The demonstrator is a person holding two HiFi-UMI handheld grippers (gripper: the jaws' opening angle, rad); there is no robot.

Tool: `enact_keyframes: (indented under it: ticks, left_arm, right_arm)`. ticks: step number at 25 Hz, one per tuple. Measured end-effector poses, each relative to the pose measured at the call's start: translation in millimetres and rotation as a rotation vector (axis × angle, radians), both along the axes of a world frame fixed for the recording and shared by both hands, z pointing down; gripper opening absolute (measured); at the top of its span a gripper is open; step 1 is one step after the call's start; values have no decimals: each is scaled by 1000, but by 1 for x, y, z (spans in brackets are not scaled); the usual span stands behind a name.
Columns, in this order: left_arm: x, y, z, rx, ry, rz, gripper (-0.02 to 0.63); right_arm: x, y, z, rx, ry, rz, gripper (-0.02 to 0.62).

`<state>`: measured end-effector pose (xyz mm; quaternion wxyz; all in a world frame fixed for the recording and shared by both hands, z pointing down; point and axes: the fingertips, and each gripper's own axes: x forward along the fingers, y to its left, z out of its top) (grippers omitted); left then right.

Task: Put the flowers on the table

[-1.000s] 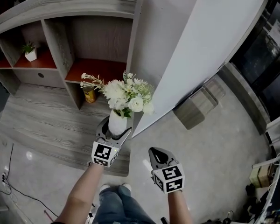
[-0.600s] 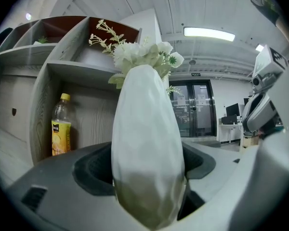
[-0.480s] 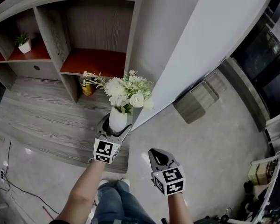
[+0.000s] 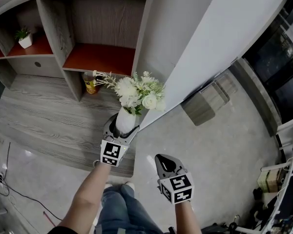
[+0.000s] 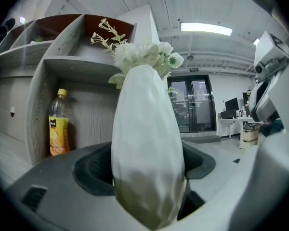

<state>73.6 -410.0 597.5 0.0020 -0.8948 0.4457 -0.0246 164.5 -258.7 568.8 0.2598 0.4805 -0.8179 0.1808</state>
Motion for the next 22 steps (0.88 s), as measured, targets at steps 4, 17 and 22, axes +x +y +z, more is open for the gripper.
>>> enact_keyframes:
  ticks: [4,17,22]
  left_arm:
    - [1,0,2,0,-21,7,394]
    - [1,6,6,-17,-61,19,394]
    - [-1,13,10,-28,-79,28,394]
  right_arm:
    - [1,1,1,-2,-8,9,15]
    - [-3,-1,-3,-2,-15,-11,15]
    - [-7,2,-2,3,-15,-20,15]
